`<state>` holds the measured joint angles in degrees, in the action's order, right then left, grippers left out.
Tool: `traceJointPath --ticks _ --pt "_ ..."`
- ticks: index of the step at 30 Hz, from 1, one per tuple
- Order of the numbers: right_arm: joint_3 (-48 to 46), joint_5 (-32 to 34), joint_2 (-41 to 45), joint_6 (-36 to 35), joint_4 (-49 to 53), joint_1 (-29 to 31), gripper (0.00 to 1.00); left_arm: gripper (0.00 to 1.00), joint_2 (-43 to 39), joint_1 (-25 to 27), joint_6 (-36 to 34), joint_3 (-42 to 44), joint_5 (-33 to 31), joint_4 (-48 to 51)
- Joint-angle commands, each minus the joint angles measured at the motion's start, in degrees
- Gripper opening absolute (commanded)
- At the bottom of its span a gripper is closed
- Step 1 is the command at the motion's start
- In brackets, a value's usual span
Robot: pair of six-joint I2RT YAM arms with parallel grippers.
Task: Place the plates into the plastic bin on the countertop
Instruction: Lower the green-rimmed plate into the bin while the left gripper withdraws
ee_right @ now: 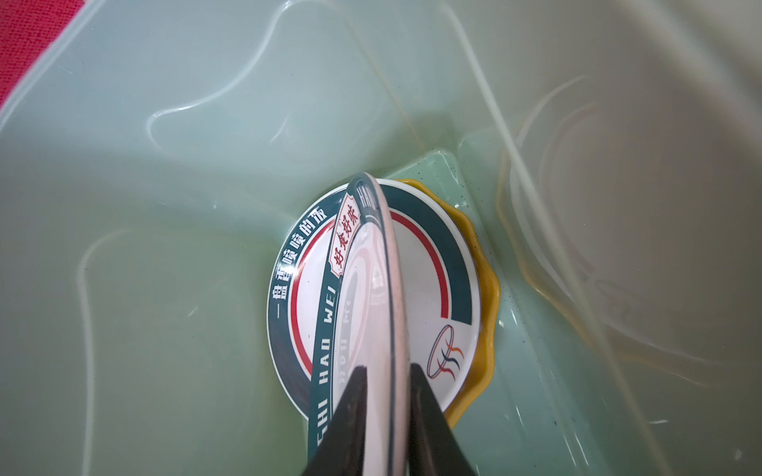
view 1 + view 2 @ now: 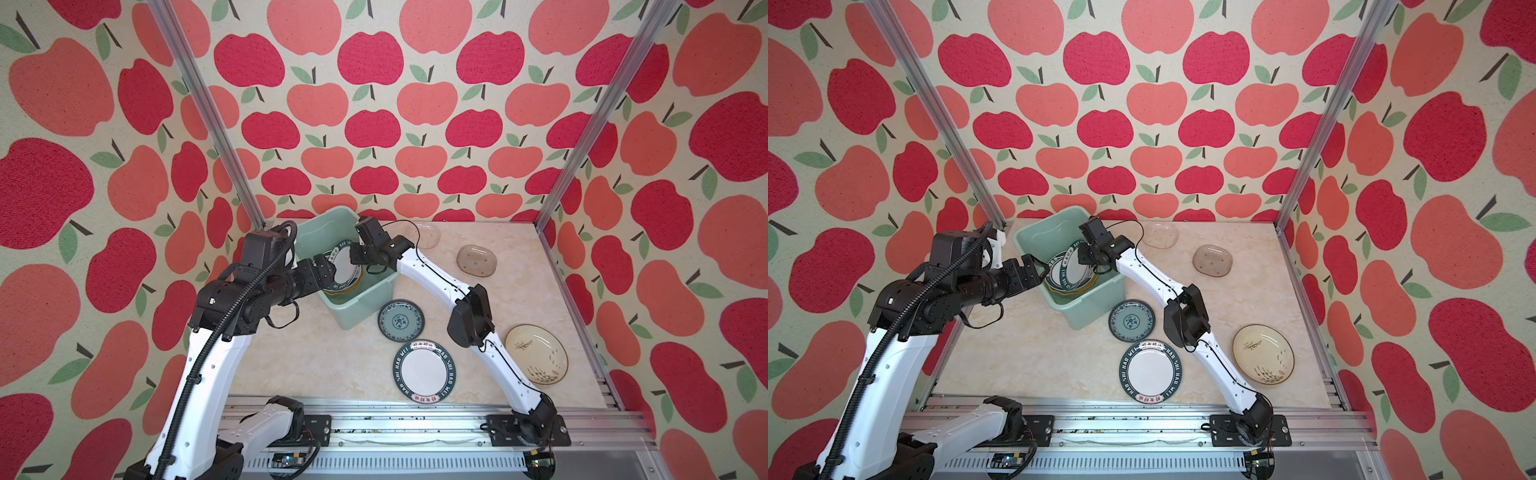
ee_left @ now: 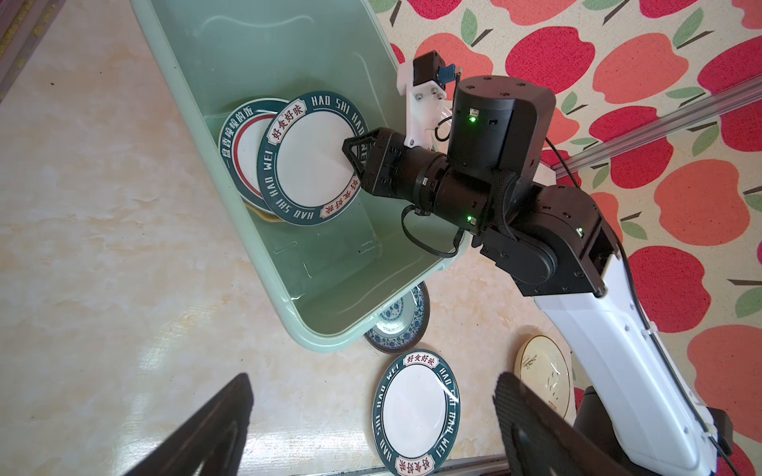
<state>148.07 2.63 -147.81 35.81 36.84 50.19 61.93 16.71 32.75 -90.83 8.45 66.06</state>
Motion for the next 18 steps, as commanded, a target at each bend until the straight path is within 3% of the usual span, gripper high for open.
traceJointPath --ticks 1,6,18 --pt "1.3 -0.8 -2.5 1.2 -1.5 -0.2 0.26 0.94 1.4 -0.3 0.7 -1.9 -0.3 1.3" --pt "0.5 -0.4 -3.1 1.6 -1.3 -0.4 0.31 0.94 2.2 -0.3 0.7 -2.4 -0.4 1.4" --pt "-1.8 0.5 -3.6 1.1 -2.2 -0.5 0.55 0.94 3.1 -0.3 1.6 -2.9 0.1 1.9"
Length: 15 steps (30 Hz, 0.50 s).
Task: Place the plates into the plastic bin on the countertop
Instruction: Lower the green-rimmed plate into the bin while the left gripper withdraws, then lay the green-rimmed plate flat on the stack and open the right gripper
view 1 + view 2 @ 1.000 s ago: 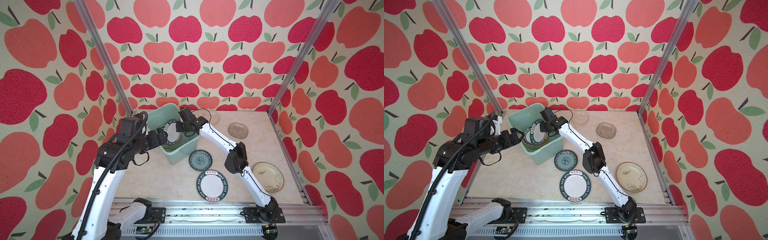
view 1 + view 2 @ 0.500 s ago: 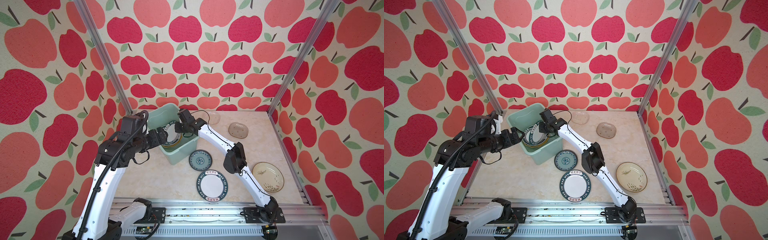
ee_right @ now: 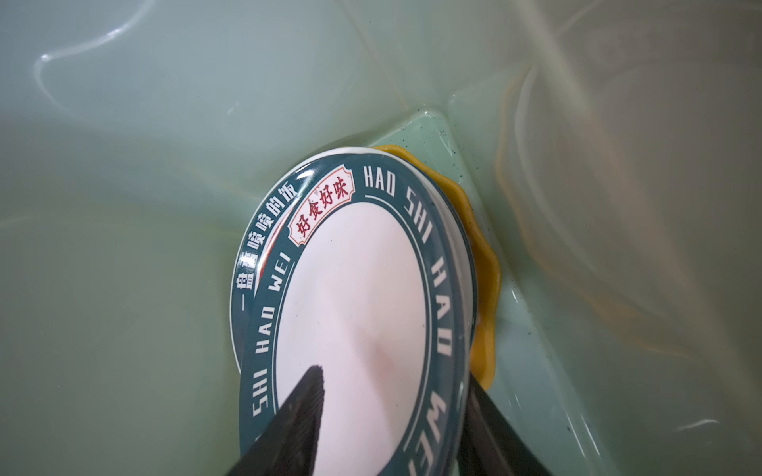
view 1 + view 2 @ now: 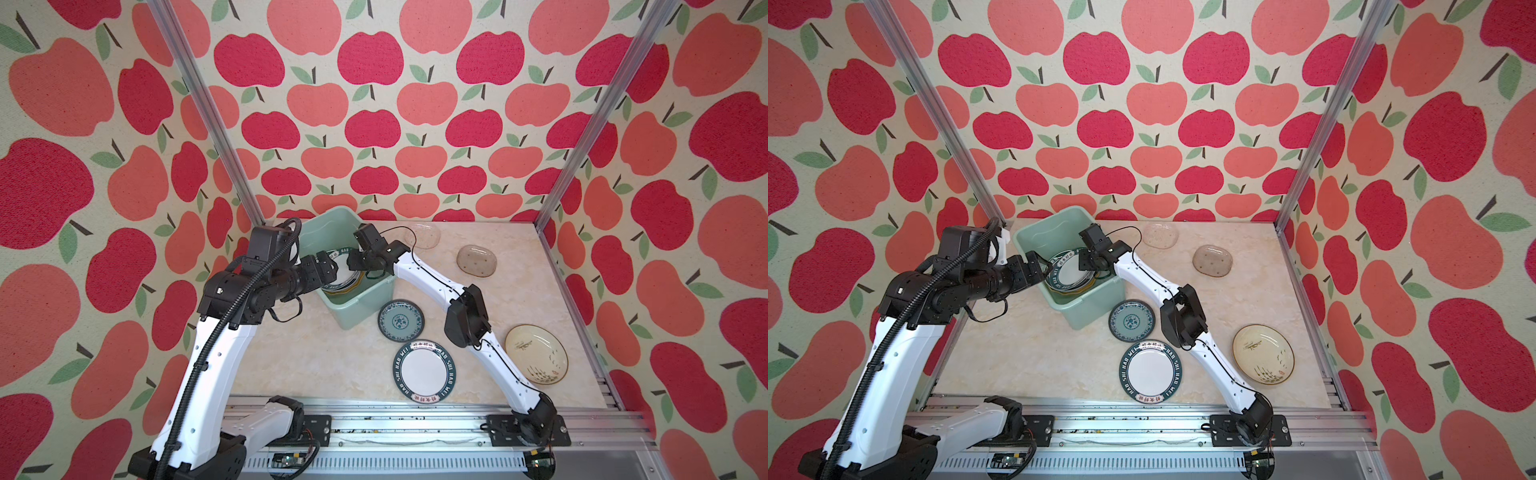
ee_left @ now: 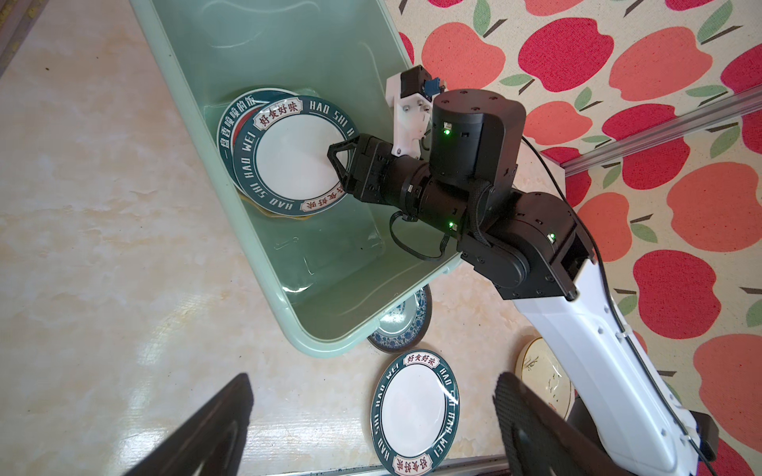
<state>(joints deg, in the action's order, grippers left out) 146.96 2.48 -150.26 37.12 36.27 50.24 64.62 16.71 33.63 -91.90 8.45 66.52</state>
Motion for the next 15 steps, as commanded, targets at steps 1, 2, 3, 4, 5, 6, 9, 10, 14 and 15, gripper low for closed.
traceJointPath --ticks 1,2,3,4,5,6,9,10,14,15 --pt "-0.6 0.8 -1.3 -0.2 -1.4 -0.6 0.56 0.94 0.6 -0.3 0.8 -1.9 0.2 1.5" --pt "-0.7 1.1 -1.5 -0.1 -1.2 -0.6 0.58 0.94 0.7 -0.3 0.8 -2.2 0.2 1.7" --pt "-0.7 1.1 -1.6 -0.3 -1.1 -0.6 0.59 0.94 0.9 -0.2 0.8 -2.4 0.2 1.9" --pt "-0.6 1.2 -1.6 -0.4 -1.0 -0.6 0.60 0.94 1.0 -0.3 0.8 -2.6 0.2 2.0" --pt "-0.7 1.1 -1.8 -0.6 -0.9 -0.6 0.61 0.94 1.0 -0.3 0.8 -2.9 0.0 2.2" --pt "-0.6 1.1 -1.9 -0.7 -0.8 -0.6 0.62 0.94 1.0 -0.3 0.8 -2.9 -0.1 2.4" --pt "-1.5 1.3 -2.1 -0.9 -1.6 -0.5 0.64 0.94 1.0 -0.3 1.1 -2.9 -0.1 2.5" --pt "-2.1 1.2 -2.1 -1.0 -2.1 -0.5 0.64 0.94 0.9 -0.3 1.4 -2.9 0.0 2.5" --pt "-3.9 0.9 -2.3 -0.9 -3.5 -0.3 0.65 0.94 0.8 -0.1 2.4 -2.5 0.8 2.2" --pt "-3.9 0.8 -2.6 -0.9 -3.6 -0.2 0.66 0.94 0.7 -0.2 2.4 -2.5 0.7 2.2"
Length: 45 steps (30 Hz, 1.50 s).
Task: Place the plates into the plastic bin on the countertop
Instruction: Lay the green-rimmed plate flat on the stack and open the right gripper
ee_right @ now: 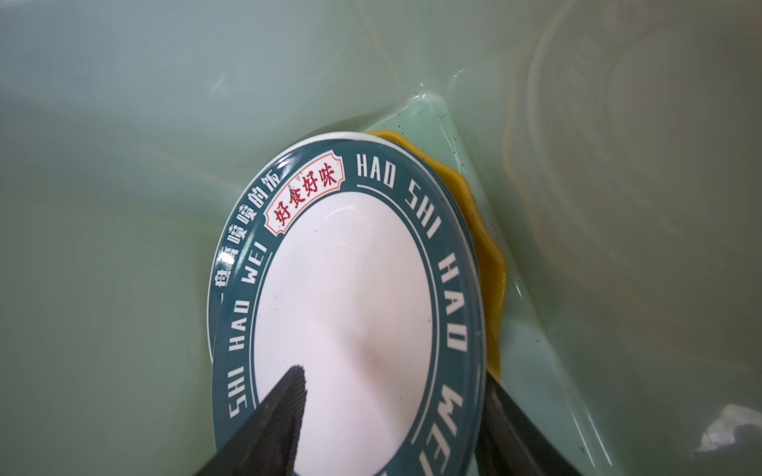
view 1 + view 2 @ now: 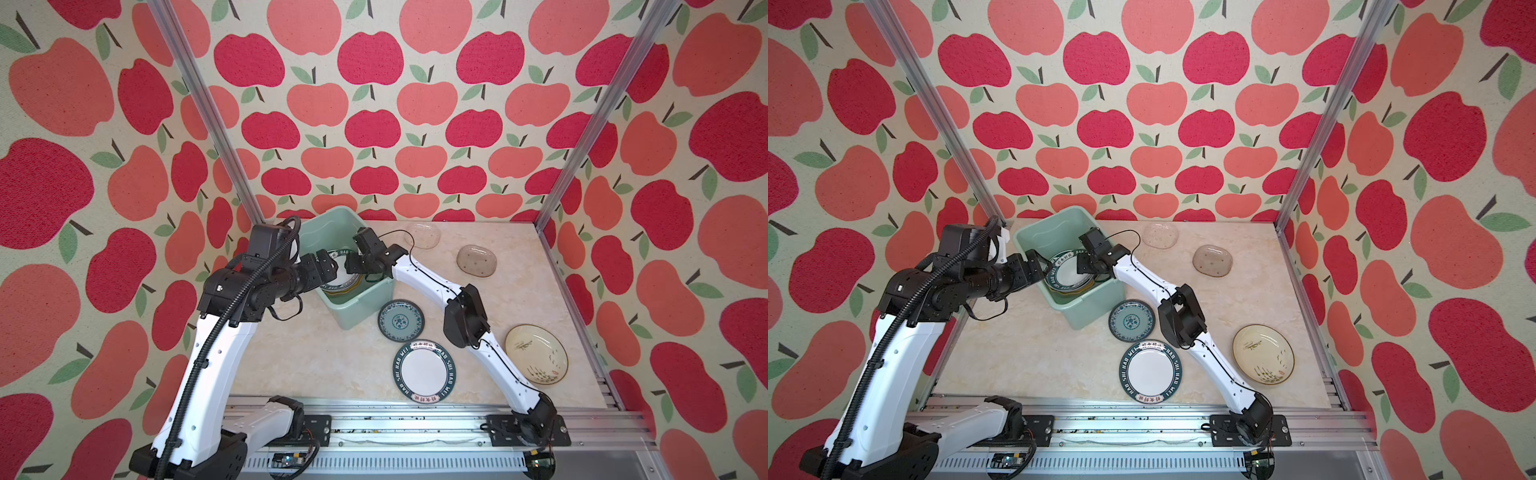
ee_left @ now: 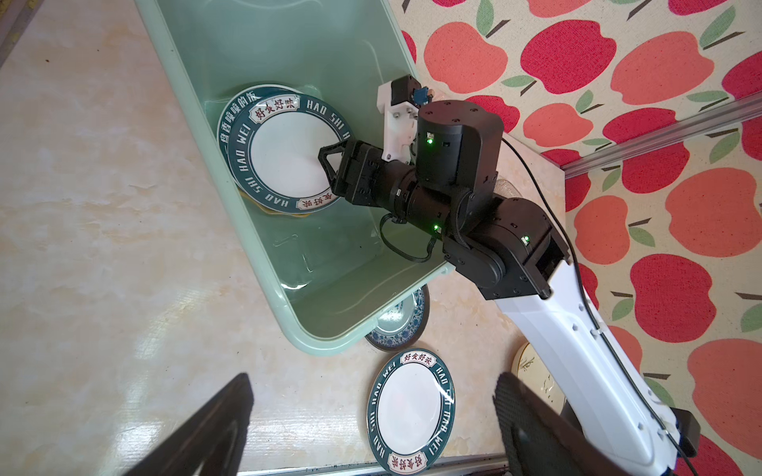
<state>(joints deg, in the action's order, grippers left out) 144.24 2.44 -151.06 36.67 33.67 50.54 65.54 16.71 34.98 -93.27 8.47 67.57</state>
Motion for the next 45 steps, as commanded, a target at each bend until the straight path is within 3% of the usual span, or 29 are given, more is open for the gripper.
traceJointPath --ticks 1,21,25,27,45 --pt "-1.2 0.8 -2.0 -0.6 -1.0 -0.5 0.66 0.94 -0.2 -0.2 1.1 -1.2 0.7 1.2" --pt "-0.5 -1.0 -2.0 -3.3 -9.8 0.2 0.81 0.94 -0.9 -0.2 0.8 -1.1 0.2 2.3" --pt "0.6 -0.5 -1.4 -5.5 -9.3 0.1 0.89 0.94 -1.0 -0.2 0.5 -1.4 0.0 2.6" --pt "1.1 -0.2 -1.0 -6.5 -8.9 0.1 0.99 0.94 -1.1 -0.2 0.5 -1.6 0.0 2.7" --pt "3.9 3.7 3.8 -13.1 -6.1 0.2 0.99 0.95 -1.4 -0.3 -1.6 -6.1 -2.7 6.2"
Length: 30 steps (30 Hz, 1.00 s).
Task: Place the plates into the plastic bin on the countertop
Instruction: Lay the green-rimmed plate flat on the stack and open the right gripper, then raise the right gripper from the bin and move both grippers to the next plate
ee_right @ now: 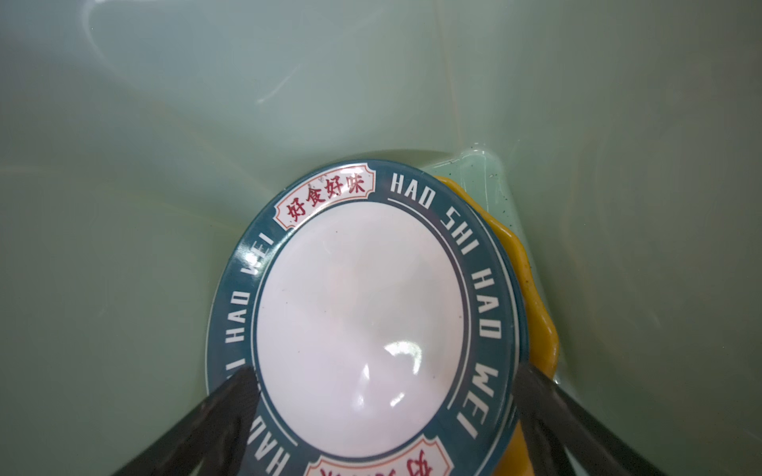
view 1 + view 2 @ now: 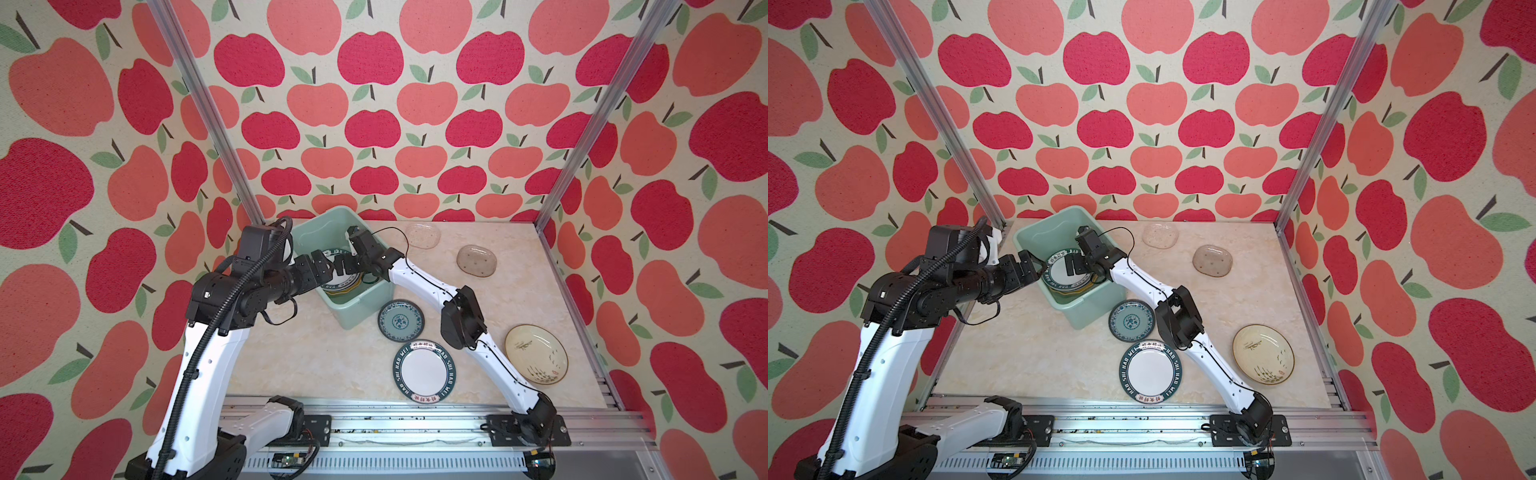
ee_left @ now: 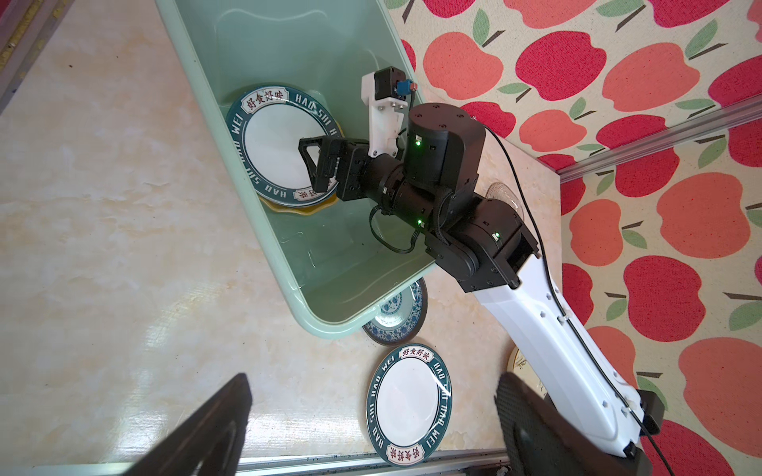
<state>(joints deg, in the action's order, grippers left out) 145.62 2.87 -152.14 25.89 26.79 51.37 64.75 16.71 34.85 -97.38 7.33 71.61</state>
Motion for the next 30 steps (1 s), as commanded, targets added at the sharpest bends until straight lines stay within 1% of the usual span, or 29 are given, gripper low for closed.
traceJointPath --ticks 1,6,10,13,16,19,21,22,24,27,30 --pt "2.4 3.5 5.2 -2.5 1.1 -0.7 0.99 0.95 -0.6 -0.2 -1.5 -2.4 -1.6 2.3" --pt "2.5 3.4 7.0 -3.0 2.3 -0.7 0.99 0.95 -0.8 -0.2 -1.4 -3.8 -1.9 3.0" --pt "3.4 2.0 10.2 -4.1 2.0 -0.7 0.98 0.95 -1.2 -0.2 -1.4 -4.7 -1.3 3.8" --pt "3.5 -0.2 14.4 -6.0 3.1 -0.7 0.97 0.95 -1.9 -0.2 -1.5 -4.8 0.1 4.4" --pt "3.0 -2.7 19.6 -8.0 6.8 -0.8 0.96 0.94 -2.2 0.0 -1.5 -4.5 2.5 4.6" --pt "-0.1 -5.1 26.2 -8.9 11.6 -1.2 0.95 0.94 -3.3 1.5 -1.5 -4.0 5.1 4.6" --pt "-4.1 -7.0 31.2 -8.9 14.7 -1.7 0.95 0.94 -3.8 4.0 -1.1 -3.1 5.7 4.5" --pt "-6.8 -7.9 34.1 -8.7 16.5 -2.0 0.95 0.94 -4.0 6.1 -0.8 -2.3 5.5 4.2" --pt "-12.4 -10.0 39.4 -7.6 19.9 -3.1 0.95 0.94 -4.0 11.1 0.8 -0.8 3.3 3.7" --pt "-24.7 -14.9 49.0 -4.3 22.9 -5.7 0.93 0.94 -3.8 19.8 4.3 2.5 -0.5 1.5" --pt "-40.0 -18.9 59.6 -1.8 22.5 -8.2 0.92 0.94 -2.7 28.1 8.3 5.6 -4.0 -1.5"
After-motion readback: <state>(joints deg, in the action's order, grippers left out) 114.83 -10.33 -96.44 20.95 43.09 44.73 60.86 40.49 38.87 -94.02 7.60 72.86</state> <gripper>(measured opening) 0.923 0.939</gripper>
